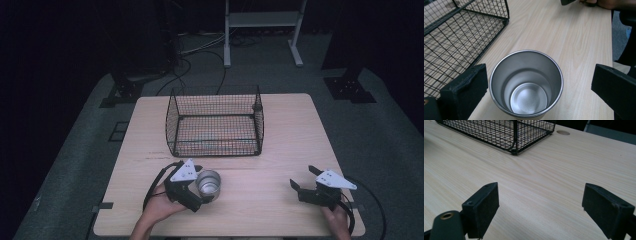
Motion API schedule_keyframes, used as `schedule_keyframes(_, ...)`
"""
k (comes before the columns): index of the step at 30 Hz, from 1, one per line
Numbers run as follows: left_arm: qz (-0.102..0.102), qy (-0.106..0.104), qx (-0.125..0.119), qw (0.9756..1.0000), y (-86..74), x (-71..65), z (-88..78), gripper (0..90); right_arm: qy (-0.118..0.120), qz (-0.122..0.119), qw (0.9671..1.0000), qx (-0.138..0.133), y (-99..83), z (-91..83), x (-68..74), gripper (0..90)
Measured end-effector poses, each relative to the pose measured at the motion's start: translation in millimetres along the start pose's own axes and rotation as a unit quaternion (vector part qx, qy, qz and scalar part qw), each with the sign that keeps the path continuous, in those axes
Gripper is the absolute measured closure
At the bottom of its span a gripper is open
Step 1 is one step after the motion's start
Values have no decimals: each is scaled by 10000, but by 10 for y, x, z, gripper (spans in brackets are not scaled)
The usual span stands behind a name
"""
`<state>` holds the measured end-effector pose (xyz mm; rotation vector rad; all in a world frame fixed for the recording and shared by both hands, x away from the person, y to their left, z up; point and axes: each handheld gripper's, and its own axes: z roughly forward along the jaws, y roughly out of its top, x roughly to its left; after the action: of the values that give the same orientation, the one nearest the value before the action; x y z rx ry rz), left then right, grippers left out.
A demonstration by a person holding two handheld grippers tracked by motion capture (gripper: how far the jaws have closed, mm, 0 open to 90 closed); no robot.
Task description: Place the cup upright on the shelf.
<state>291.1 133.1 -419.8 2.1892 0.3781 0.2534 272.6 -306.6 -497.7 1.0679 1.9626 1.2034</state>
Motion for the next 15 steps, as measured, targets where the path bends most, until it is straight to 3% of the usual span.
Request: schedule_keyframes(15, 0, 91, 315, 9995, -46, 66, 121, 0, 6, -12, 10000, -6, 0, 0, 2, 134)
